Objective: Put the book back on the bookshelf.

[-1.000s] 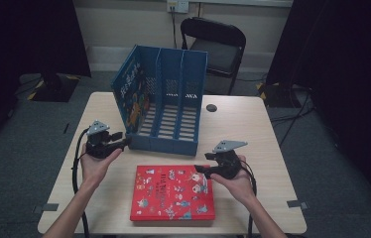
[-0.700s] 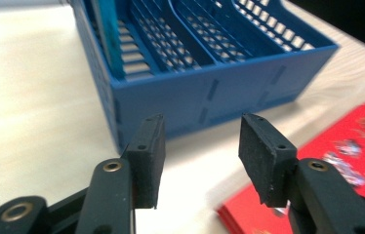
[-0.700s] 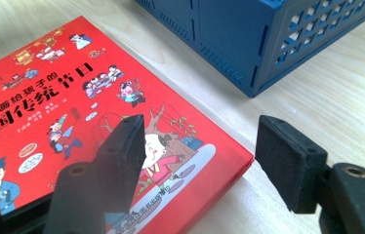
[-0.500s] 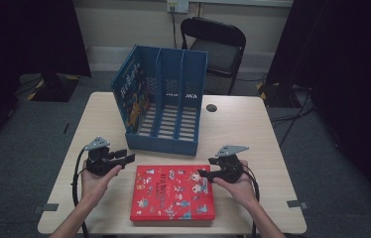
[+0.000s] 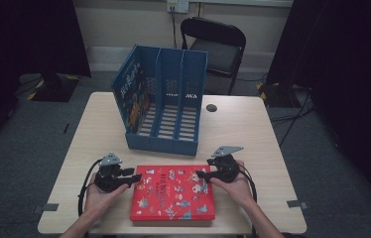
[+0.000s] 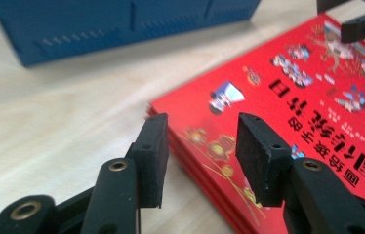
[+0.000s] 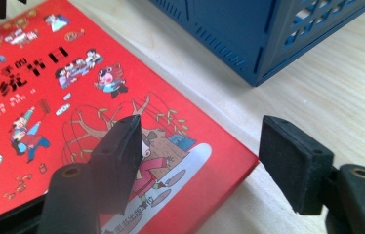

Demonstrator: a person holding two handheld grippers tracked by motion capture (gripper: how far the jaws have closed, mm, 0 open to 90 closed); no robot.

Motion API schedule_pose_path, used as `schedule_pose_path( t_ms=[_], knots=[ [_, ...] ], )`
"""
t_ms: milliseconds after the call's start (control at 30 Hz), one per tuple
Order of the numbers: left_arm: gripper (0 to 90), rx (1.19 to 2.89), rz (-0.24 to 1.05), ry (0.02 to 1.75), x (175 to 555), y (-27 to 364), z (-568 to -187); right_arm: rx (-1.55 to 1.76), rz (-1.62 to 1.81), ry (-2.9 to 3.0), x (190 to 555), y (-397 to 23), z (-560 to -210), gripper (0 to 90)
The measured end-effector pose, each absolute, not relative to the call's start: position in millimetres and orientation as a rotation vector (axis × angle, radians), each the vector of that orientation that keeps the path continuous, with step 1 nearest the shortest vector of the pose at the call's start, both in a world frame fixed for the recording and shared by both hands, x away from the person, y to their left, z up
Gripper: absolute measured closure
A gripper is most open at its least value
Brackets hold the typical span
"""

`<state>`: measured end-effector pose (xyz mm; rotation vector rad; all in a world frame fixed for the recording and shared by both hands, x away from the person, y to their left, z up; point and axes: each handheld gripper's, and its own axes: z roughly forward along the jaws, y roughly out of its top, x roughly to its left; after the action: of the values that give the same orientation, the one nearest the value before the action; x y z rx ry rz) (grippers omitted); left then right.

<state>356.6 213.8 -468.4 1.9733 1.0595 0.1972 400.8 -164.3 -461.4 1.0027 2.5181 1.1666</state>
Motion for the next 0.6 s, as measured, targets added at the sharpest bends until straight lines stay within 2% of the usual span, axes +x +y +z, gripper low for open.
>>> schedule_pose_path(
  t_ms=[433,600],
  knots=[
    [53.7,1.995,0.218,1.027,354.3,205.7,-473.2,0.993,1.155,2.518,398.1,-163.0,-461.4,31.6],
    [55.7,1.99,0.217,1.01,357.9,205.0,-474.5,0.986,1.139,2.521,392.7,-166.7,-460.3,32.5]
  ],
)
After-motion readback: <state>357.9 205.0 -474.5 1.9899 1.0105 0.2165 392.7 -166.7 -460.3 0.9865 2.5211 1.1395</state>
